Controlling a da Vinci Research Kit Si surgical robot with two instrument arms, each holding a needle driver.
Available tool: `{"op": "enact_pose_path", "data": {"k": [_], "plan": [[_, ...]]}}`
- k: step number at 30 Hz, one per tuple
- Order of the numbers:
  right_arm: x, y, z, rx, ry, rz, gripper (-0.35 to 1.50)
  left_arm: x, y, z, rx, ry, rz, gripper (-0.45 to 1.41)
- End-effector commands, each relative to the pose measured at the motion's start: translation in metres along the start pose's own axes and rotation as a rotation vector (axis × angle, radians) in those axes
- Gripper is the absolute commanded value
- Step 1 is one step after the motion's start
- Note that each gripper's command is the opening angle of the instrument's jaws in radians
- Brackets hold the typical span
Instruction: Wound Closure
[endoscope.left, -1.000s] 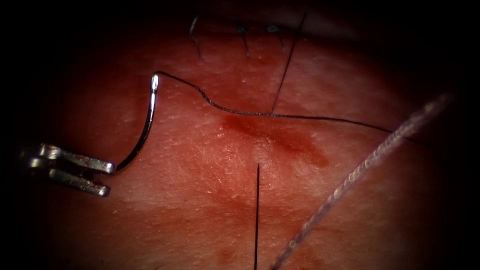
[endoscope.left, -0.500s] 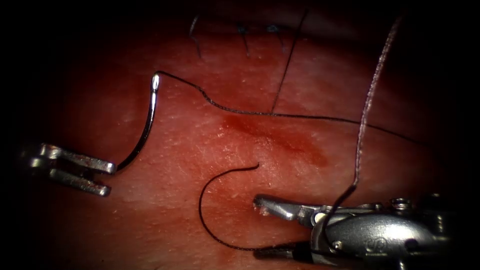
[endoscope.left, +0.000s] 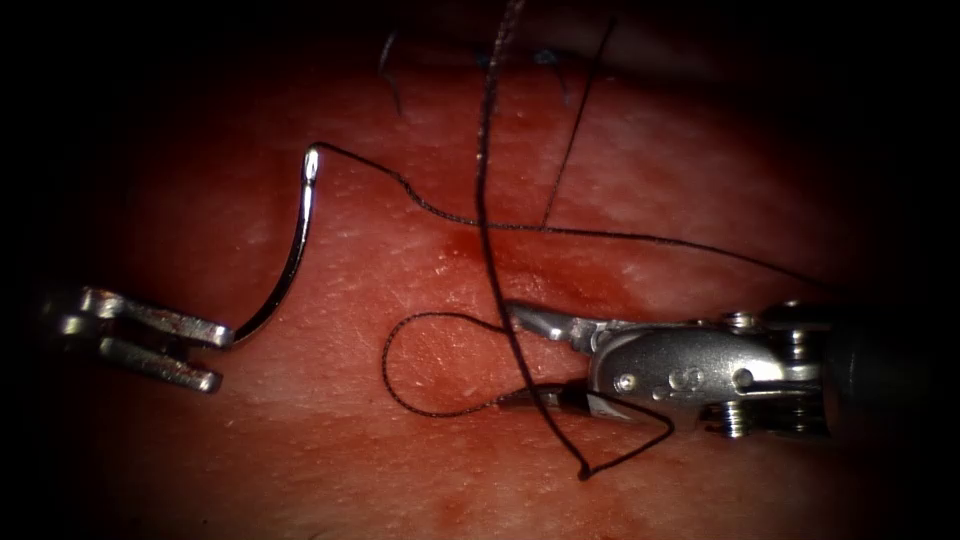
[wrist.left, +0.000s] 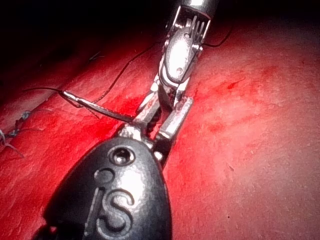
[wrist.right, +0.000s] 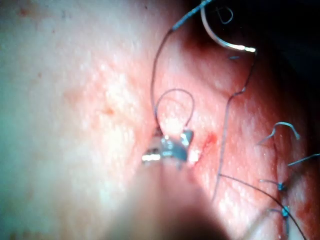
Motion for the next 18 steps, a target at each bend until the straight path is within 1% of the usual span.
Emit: {"op": "enact_pose_path", "data": {"k": [1, 2, 4, 7, 12, 14, 15, 16, 18], "plan": [[0.0002, -0.0001, -0.0008, 0.028, 0.026, 0.050, 1.43, -0.0004, -0.0002, 0.0005, -0.002, 0.001, 0.001, -0.45], [0.0007, 0.0001, -0.0026, 0.091, 0.092, 0.116, 1.43, -0.0003, -0.0002, 0.0005, -0.003, 0.002, 0.001, -0.45], [0.0010, 0.0001, -0.0045, 0.144, 0.139, 0.173, 1.41, -0.0003, -0.0002, 0.0005, -0.002, 0.001, 0.001, -0.45], [0.0005, 0.0000, -0.0069, 0.220, 0.185, 0.212, 1.38, -0.0003, -0.0002, 0.0006, -0.002, 0.001, 0.001, -0.45], [-0.0010, -0.0008, -0.0095, 0.327, 0.233, 0.248, 1.36, -0.0004, -0.0002, 0.0006, -0.002, 0.001, 0.001, -0.45], [-0.0016, -0.0014, -0.0104, 0.377, 0.218, 0.240, 1.36, -0.0004, -0.0002, 0.0006, -0.002, 0.001, 0.001, -0.45], [-0.0018, -0.0017, -0.0108, 0.393, 0.196, 0.228, 1.36, -0.0004, -0.0002, 0.0006, -0.002, 0.001, 0.001, -0.45], [-0.0021, -0.0020, -0.0112, 0.407, 0.166, 0.216, 1.36, -0.0004, -0.0002, 0.0006, -0.002, 0.001, 0.001, -0.45], [-0.0027, -0.0025, -0.0118, 0.422, 0.074, 0.190, 1.36, -0.0004, -0.0002, 0.0006, -0.002, 0.001, 0.001, -0.45]]}}
